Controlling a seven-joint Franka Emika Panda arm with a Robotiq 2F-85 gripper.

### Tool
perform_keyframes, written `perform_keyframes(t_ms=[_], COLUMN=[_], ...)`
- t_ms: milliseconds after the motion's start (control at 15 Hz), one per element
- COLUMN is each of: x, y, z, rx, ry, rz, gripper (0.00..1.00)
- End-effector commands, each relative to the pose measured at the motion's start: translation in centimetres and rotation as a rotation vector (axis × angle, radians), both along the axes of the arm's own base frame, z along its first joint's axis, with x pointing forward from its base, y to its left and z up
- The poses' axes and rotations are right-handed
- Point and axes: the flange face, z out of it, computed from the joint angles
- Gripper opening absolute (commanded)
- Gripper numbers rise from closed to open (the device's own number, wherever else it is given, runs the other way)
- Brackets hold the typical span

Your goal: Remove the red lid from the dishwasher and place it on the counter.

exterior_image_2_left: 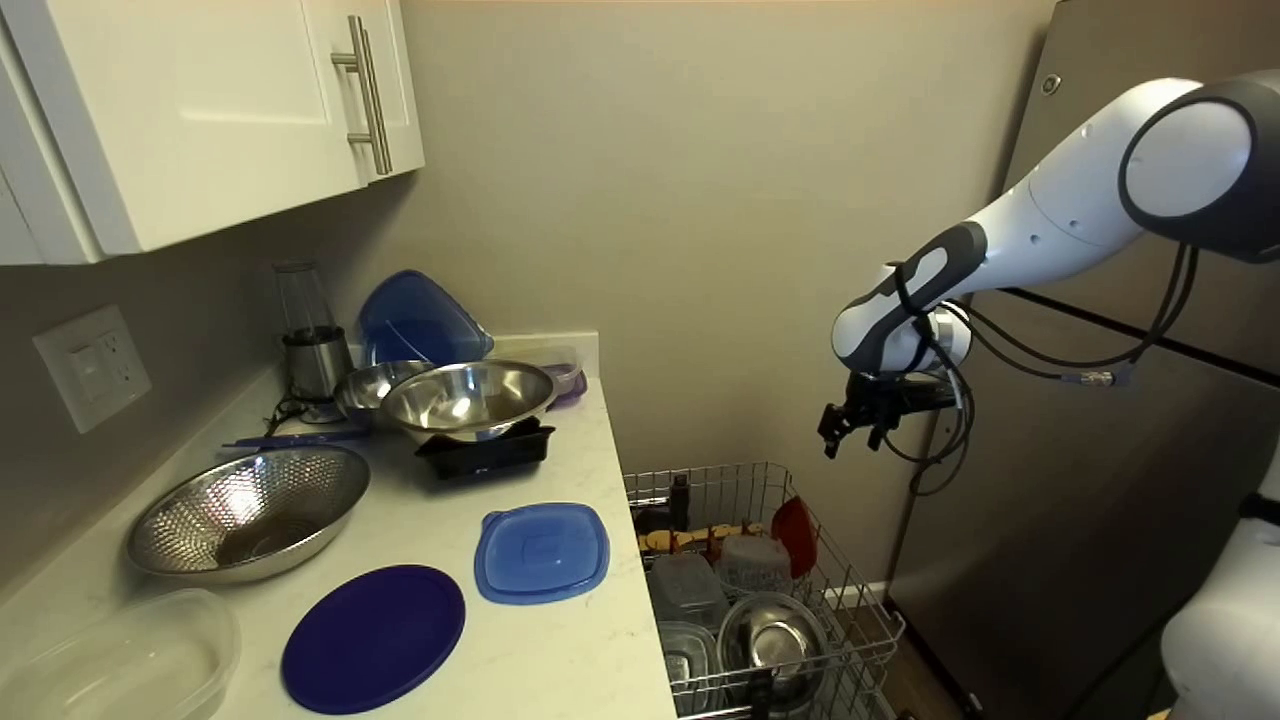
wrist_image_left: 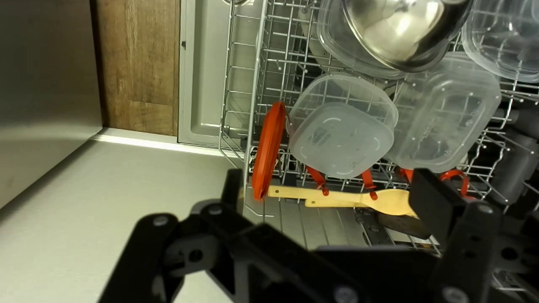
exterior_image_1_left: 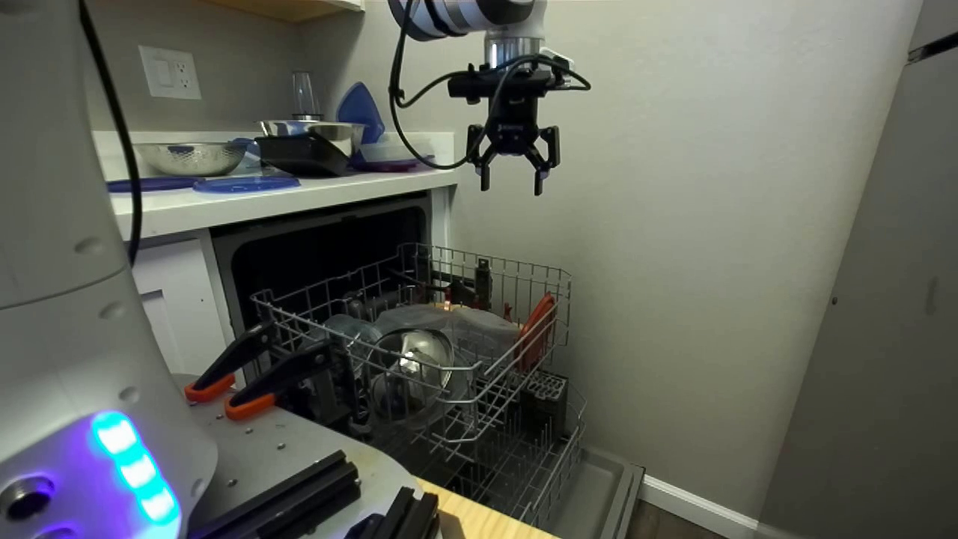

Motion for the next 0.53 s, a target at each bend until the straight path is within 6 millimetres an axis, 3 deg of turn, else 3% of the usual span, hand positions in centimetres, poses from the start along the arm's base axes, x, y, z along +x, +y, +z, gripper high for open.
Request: perform_keyframes(t_ms=[0,467], x=[1.3,8.7], y=[-0.3,-0.4], z=[-0.8,-5.2], rx=[0.005,-0.017], ry=[0.025,0.139], rz=[0.025,0.063], gripper=[1.00,1.00])
